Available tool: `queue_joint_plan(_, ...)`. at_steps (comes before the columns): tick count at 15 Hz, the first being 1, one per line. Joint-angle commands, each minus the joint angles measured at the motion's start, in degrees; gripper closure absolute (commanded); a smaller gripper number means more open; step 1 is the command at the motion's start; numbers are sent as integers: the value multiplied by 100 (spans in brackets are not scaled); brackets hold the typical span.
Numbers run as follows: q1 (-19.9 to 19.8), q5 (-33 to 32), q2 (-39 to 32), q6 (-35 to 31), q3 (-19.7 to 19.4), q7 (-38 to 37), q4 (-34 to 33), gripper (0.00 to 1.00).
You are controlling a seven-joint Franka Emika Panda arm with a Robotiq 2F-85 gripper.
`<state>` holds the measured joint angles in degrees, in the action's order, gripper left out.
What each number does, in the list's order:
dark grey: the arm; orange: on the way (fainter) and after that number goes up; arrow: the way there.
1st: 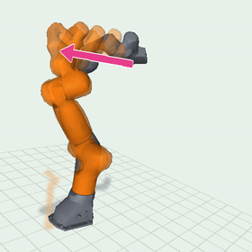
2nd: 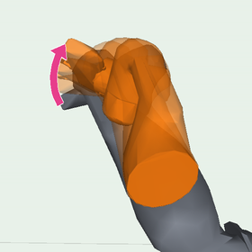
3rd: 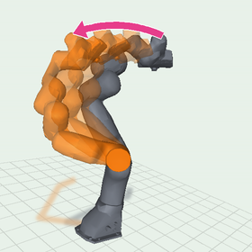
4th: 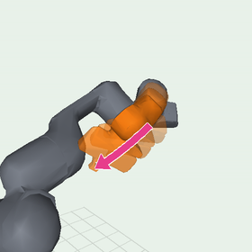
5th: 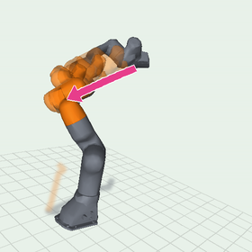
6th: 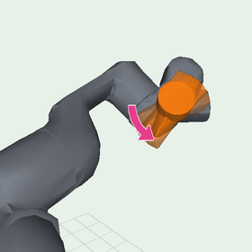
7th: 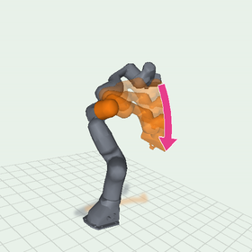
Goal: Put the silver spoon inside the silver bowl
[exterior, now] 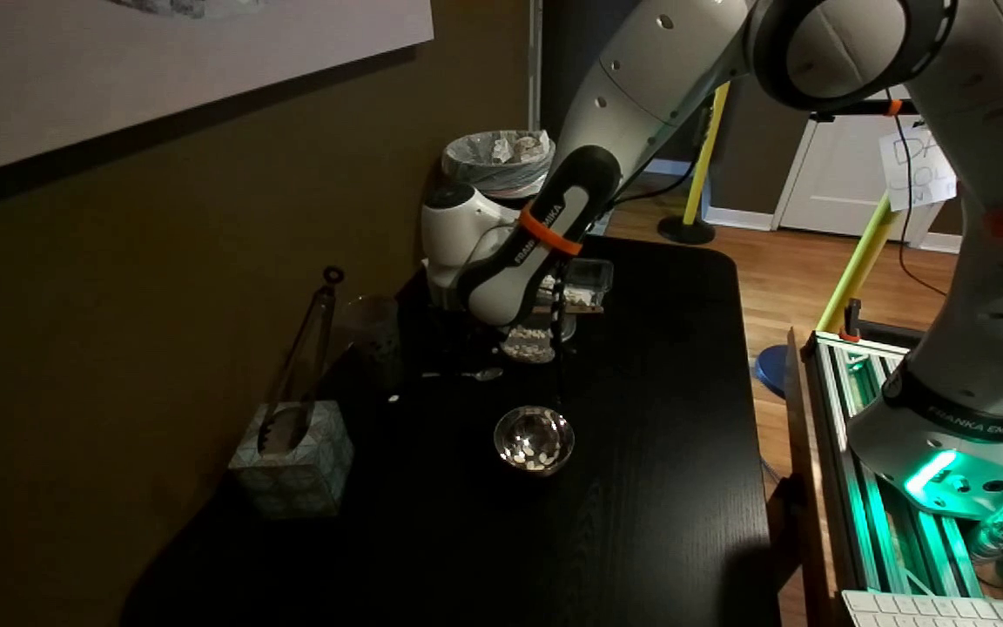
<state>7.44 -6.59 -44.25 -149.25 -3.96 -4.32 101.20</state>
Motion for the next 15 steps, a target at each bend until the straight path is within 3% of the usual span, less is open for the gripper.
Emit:
queue_joint_plan(1,-38,-32,-73,48,22,-18,-75,0)
queue_joint_plan(9,-117,-27,-338,-102,13,41,-326,0)
queue_joint_plan(15,-175,-31,-821,-184,-59,9,-857,36)
